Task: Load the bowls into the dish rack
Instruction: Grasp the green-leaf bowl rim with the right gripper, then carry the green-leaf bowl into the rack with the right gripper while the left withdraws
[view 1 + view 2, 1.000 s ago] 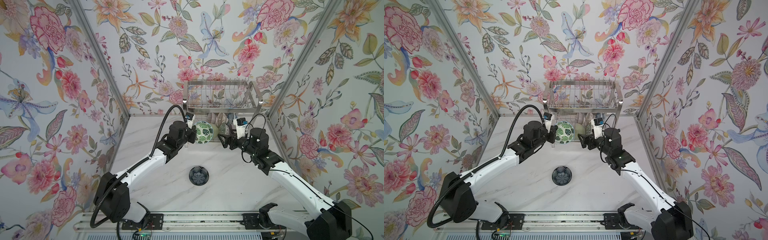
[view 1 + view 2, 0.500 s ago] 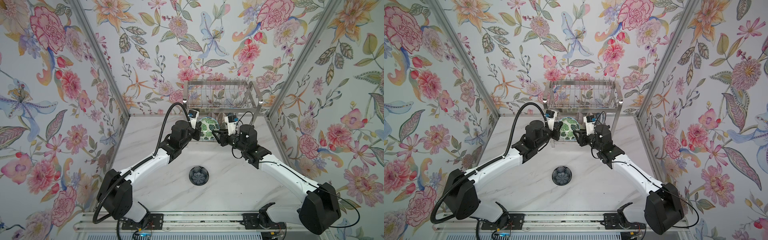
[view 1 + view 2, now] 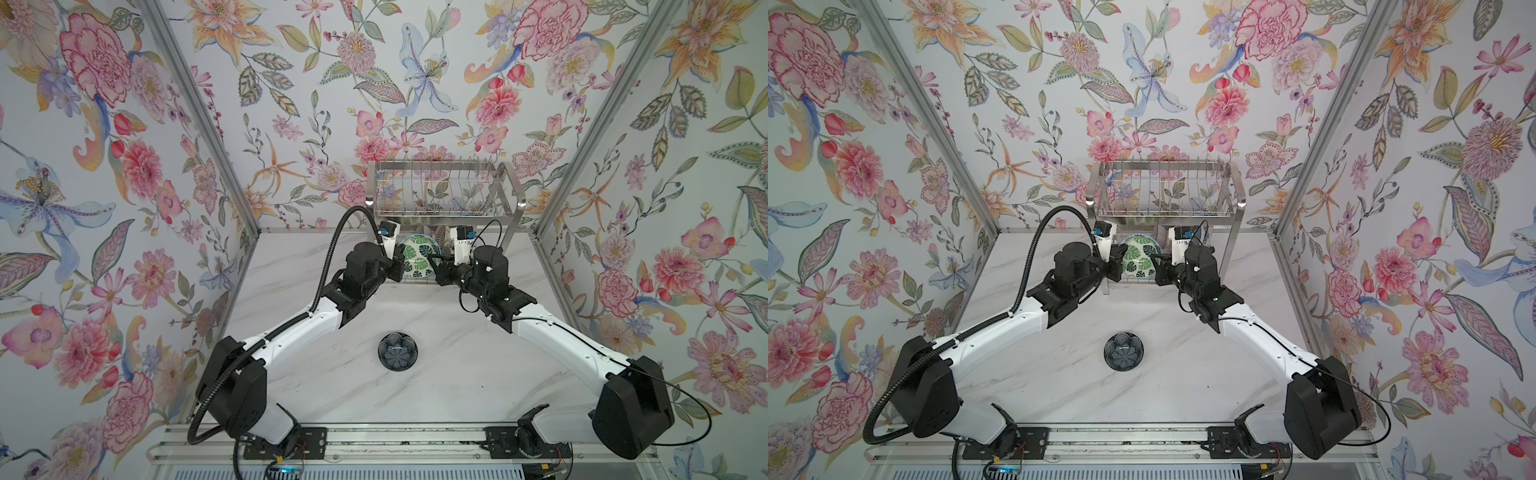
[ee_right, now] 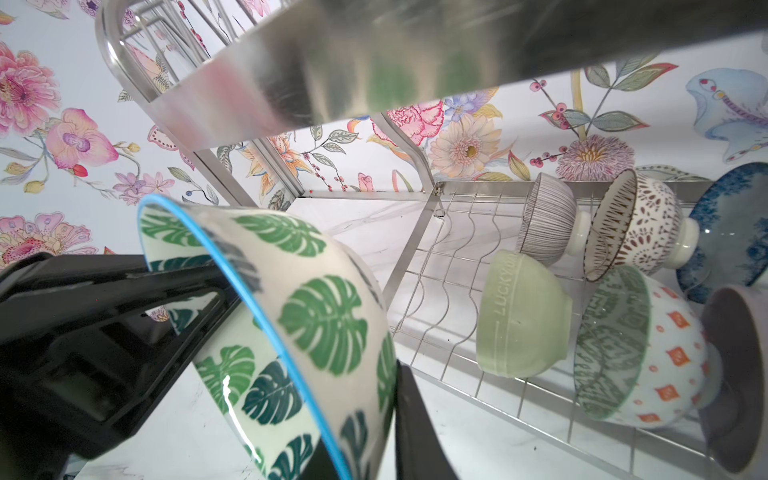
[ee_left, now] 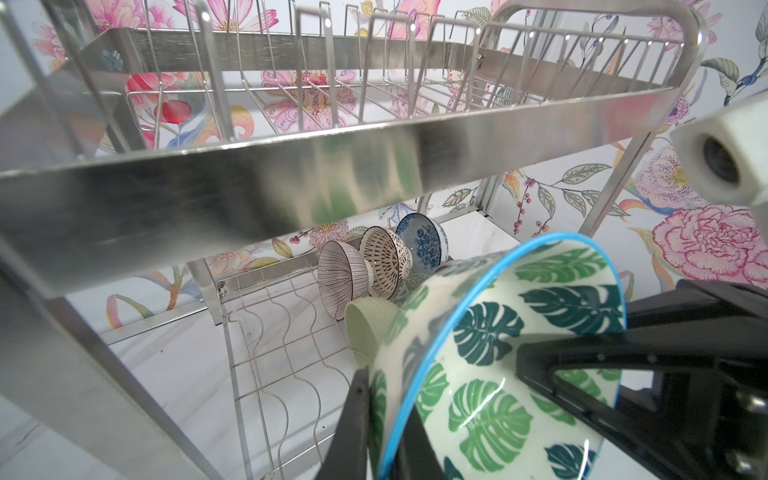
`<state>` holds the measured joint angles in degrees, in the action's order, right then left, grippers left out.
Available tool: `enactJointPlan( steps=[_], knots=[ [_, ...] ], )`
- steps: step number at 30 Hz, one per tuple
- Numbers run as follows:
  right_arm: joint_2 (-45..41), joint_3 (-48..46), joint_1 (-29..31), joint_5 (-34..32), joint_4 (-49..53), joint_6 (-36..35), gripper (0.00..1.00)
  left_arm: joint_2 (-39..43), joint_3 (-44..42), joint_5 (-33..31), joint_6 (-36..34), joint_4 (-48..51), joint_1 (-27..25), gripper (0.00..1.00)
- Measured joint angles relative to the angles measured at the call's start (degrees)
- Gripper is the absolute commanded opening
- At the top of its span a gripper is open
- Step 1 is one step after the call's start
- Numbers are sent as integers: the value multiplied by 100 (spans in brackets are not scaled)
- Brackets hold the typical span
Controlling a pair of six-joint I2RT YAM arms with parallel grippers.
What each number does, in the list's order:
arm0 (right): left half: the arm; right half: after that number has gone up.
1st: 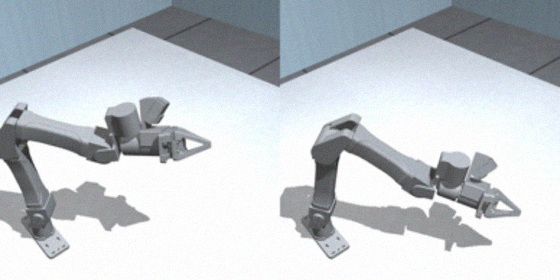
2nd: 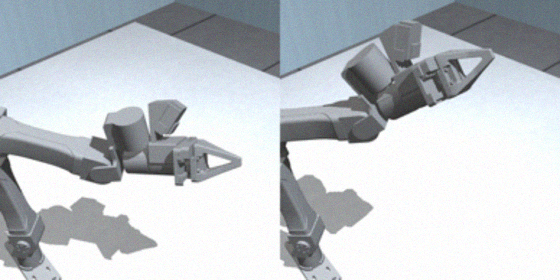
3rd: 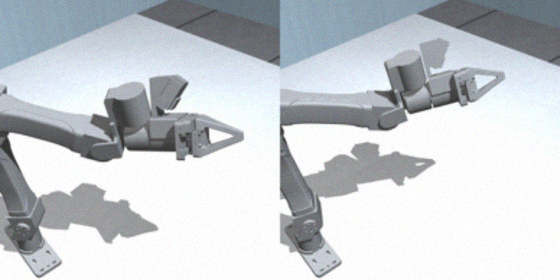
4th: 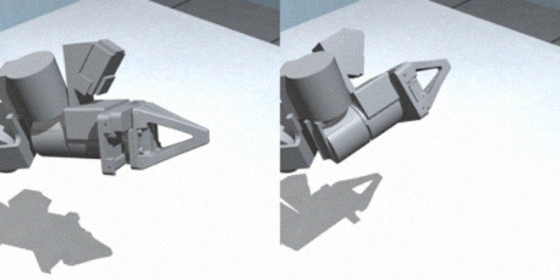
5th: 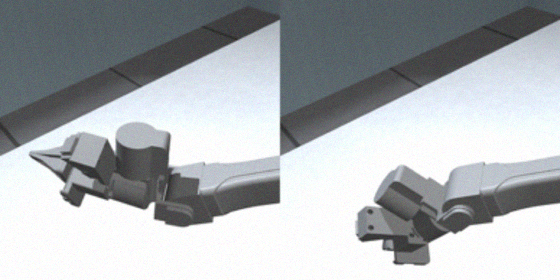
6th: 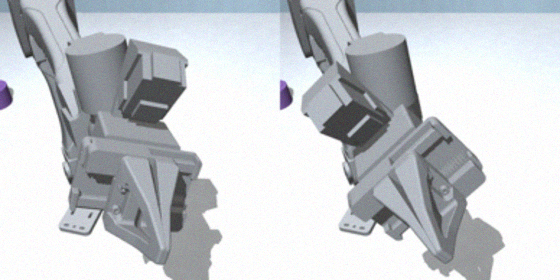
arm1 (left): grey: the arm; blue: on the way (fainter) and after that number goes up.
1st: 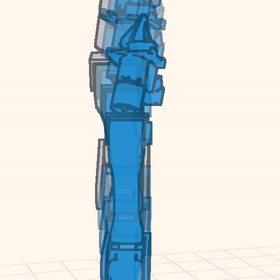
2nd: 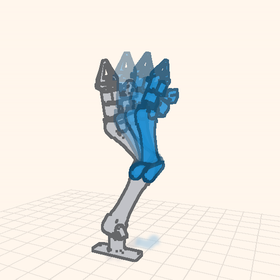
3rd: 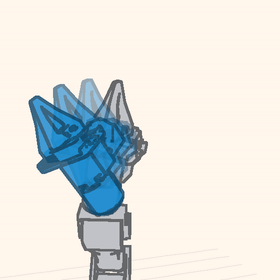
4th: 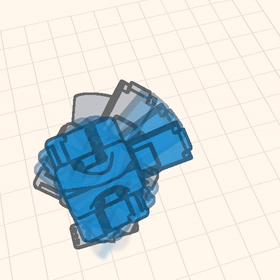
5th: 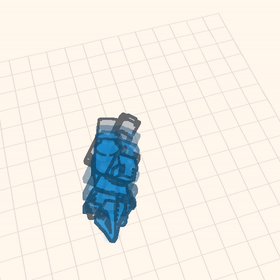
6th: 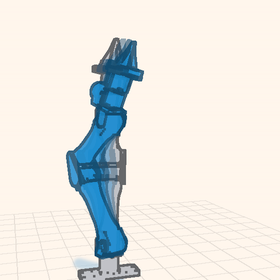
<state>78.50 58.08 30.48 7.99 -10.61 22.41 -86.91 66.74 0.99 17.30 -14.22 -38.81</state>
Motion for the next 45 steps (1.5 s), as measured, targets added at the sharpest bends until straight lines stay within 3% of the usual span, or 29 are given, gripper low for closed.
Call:
enactJointPlan(
  steps=[8,10,14,27,34,45],
  knots=[
    [0,9,28,-142,24,9,0,0,-2,0,-13,7,0,3],
    [0,9,33,-188,48,-4,0,0,-2,9,-22,42,0,21],
    [4,9,20,-254,210,-127,0,37,-2,199,-42,46,-24,44],
    [4,9,52,-704,758,-466,0,455,-2,59,-286,205,-22,99],
    [153,181,168,-1204,1298,-1147,0,988,-24,-472,-472,702,87,99],
    [437,807,745,-2345,1923,-3110,0,1587,-437,-673,-297,1506,1355,99]
  ],
)
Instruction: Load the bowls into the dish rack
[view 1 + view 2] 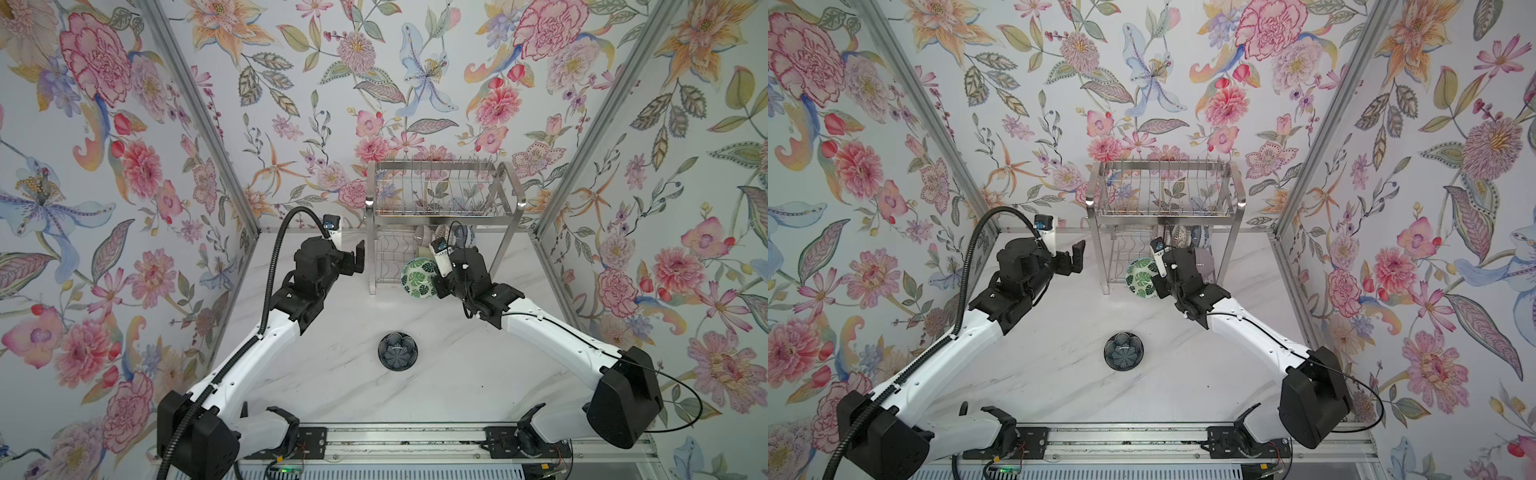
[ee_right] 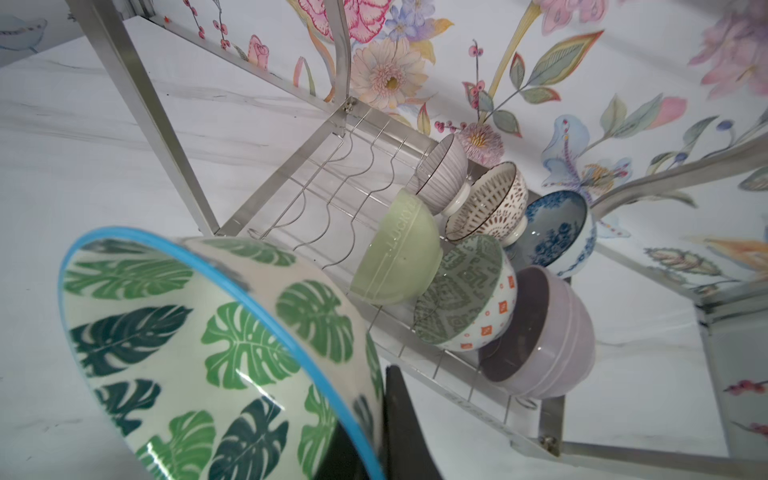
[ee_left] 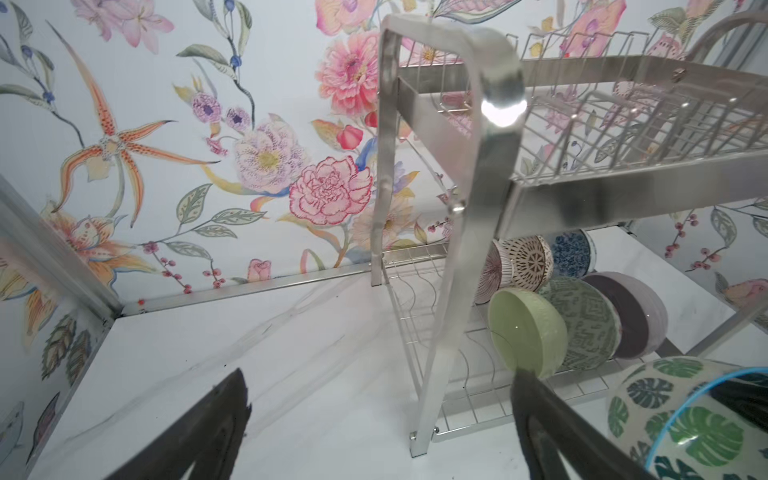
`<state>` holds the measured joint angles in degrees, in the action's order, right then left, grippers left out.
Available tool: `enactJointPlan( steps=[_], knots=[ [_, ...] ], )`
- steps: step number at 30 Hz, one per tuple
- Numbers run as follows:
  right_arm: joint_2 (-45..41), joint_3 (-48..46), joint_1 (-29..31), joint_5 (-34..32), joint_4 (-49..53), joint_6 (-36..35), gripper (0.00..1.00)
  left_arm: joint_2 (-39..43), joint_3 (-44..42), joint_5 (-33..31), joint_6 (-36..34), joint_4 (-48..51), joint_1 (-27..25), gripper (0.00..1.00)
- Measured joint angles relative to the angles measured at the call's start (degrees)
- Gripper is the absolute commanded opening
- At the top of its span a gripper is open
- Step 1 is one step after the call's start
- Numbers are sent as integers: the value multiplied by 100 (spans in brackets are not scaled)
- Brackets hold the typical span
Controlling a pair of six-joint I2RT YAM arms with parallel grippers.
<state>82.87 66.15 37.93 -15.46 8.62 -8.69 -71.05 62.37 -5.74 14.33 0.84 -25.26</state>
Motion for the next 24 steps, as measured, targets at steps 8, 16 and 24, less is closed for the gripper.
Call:
enactJointPlan(
  steps=[8,16,24],
  knots=[
    [850,761,581,-1001,50,-1622,0,103,-138,-37,0,184,17,99],
    [1580,1248,625,-1635,81,-2457,0,315,-306,-48,-2,192,166,99],
    [2256,2120,542,-1843,63,-2669,0,435,-490,4,-2,203,313,99]
  ],
)
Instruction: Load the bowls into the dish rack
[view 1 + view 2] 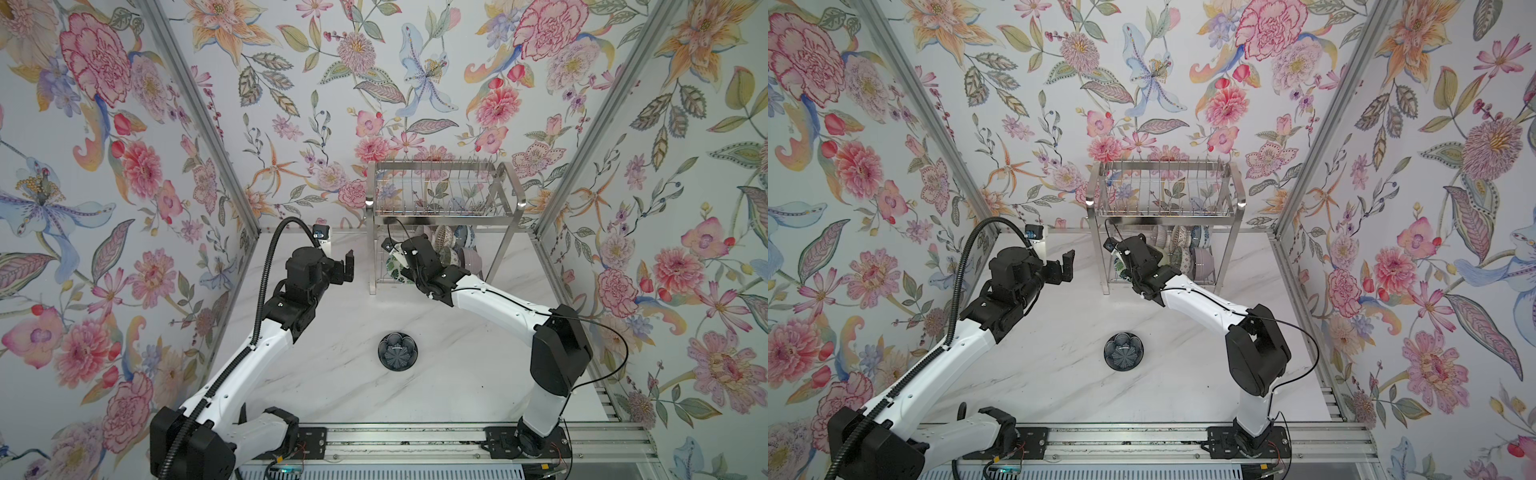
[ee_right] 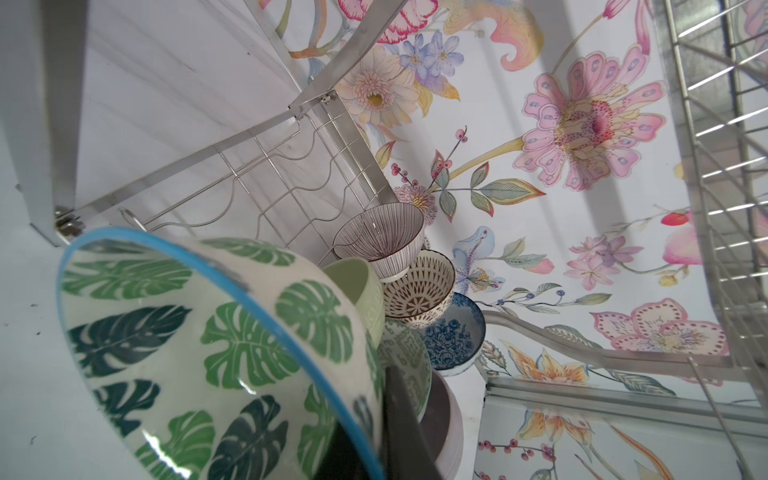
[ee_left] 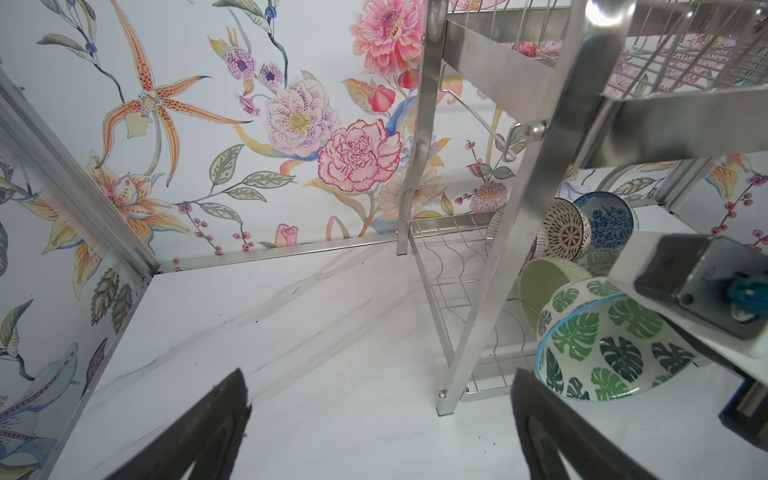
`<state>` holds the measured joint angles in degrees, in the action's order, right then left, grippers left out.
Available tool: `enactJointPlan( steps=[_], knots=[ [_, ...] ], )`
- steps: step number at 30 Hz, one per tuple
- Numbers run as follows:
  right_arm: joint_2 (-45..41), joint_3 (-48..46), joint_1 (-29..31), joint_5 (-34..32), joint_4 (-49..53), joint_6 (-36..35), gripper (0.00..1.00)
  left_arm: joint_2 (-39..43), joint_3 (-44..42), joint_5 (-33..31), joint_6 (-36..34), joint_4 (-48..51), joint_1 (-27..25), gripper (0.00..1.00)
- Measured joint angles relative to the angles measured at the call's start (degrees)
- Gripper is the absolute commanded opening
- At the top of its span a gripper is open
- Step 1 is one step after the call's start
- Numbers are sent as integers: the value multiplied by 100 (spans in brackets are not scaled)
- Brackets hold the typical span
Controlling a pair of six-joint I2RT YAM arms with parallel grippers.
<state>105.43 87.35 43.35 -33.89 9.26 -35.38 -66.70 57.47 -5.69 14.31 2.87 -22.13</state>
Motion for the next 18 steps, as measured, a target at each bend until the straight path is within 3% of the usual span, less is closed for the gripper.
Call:
enactJointPlan(
  steps=[18],
  knots=[
    [1023,1029,-328,9,160,501,0,175,-22,210,0,9,157,99]
  ],
)
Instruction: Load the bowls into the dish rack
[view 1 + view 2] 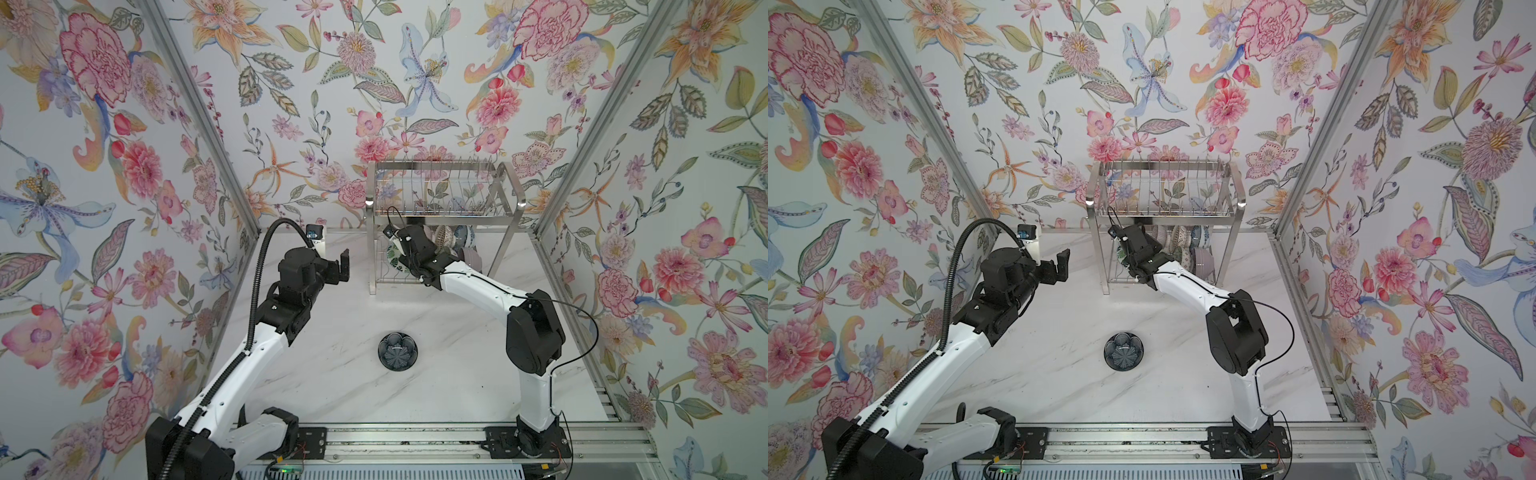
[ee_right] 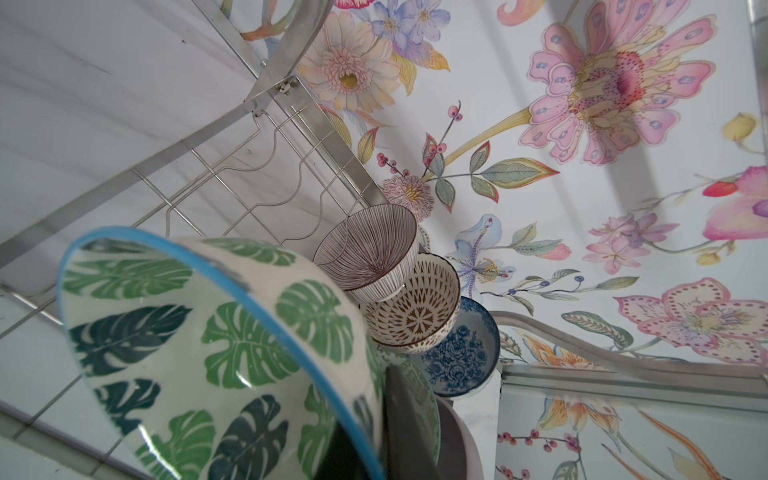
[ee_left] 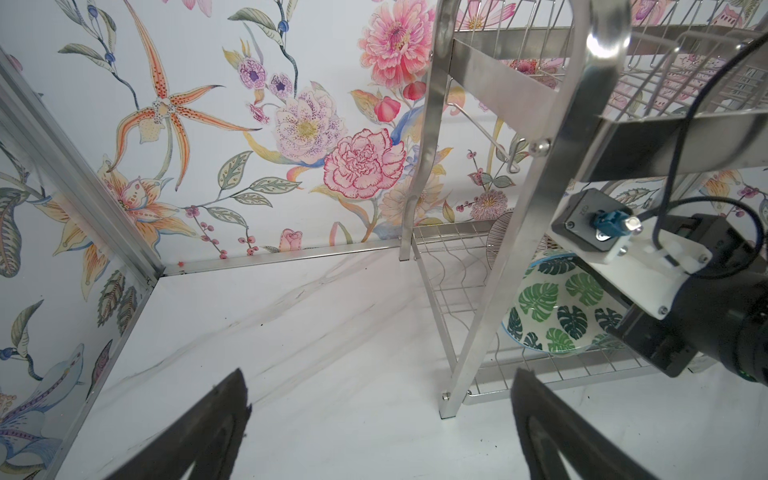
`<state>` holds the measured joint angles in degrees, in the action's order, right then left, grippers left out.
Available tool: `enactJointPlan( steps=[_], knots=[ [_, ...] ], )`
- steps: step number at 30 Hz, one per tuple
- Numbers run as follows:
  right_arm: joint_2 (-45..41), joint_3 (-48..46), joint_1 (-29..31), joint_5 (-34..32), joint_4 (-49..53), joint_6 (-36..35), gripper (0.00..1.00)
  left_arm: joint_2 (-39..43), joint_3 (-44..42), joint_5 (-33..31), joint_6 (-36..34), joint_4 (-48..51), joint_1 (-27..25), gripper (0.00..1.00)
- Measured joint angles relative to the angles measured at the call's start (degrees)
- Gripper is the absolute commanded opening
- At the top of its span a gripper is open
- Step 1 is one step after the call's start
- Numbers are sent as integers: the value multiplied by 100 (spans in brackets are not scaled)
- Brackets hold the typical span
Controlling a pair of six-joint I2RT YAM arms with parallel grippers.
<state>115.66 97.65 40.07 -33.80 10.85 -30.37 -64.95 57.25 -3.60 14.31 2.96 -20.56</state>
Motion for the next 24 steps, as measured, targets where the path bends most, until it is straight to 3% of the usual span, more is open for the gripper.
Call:
enactJointPlan(
  steps=[24],
  knots=[
    [774,632,-120,243,-616,214,0,-111,-50,83,4,-22,4,99]
  ],
)
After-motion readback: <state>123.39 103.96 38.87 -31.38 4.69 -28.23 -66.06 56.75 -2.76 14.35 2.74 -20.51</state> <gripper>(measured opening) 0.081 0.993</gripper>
